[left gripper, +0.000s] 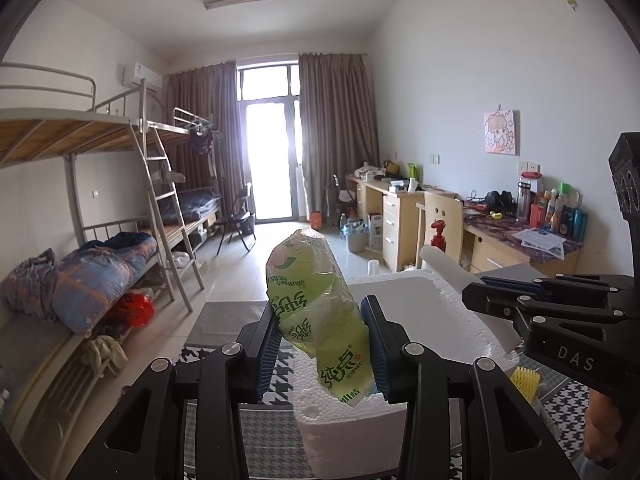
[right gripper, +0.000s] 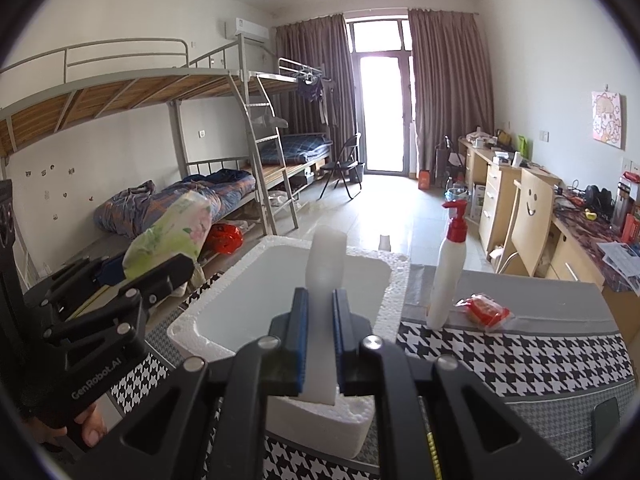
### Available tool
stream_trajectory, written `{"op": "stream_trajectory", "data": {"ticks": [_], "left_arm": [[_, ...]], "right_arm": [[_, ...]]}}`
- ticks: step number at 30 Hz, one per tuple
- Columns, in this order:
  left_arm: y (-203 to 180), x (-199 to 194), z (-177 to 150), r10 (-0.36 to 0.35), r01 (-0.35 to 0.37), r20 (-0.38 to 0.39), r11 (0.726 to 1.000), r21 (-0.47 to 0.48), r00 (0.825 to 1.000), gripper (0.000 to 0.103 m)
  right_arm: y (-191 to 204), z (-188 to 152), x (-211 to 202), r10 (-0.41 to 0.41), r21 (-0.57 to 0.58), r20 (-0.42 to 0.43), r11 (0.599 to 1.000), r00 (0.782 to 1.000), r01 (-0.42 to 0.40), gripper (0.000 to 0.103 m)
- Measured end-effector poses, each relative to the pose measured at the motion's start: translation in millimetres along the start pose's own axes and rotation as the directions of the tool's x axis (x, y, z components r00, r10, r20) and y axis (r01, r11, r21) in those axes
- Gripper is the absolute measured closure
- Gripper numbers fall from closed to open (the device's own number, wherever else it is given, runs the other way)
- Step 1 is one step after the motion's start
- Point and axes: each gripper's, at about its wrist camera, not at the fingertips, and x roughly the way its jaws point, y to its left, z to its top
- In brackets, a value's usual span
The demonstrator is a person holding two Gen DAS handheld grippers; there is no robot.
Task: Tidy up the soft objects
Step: 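Lower the white roll into the foam box and open the right gripper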
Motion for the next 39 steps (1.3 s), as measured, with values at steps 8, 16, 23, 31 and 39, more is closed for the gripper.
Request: {"op": "stream_trajectory", "data": {"ticks": [8,16,23,31,39], "left_arm": [[3.1,-1.7,-2.7,0.008,-0.008,-0.003,1.0,-0.006,1.0,0.061],[5.5,-2.0,-3.9,0.015,-0.015,-0.004,1.0,-0.012,1.0,0.061],[7.7,-1.5,-4.0,0.027,-0.027,-0.007,0.999,-0.02,1.0,0.061],[8.4,-1.3,-5.5,0.026,-0.027,-0.009,0.999,-0.022,1.0,0.061],[8.4,-2.6,-5.4,0.031,-0.032,-0.006,0.999,-0.03,0.999,0.061]], "right_arm": [[6.3,2.2,13.2,0.011,-0.009,-0.036,1.0,0.999,-0.011,0.09],[9.4,4.4,25.4,0.024,-0.013,-0.061,1.0,0.998,-0.025,0.09],[9.9,4.4,34.9,0.016,-0.026,-0.081,0.999,0.997,-0.018,0.09],[8.8,3.0,48.9,0.025,-0.013,-0.113,1.0,0.993,-0.026,0.086],[8.0,2.5,58.1,0.027,-0.009,-0.142,1.0,0.99,-0.028,0.063]]}}
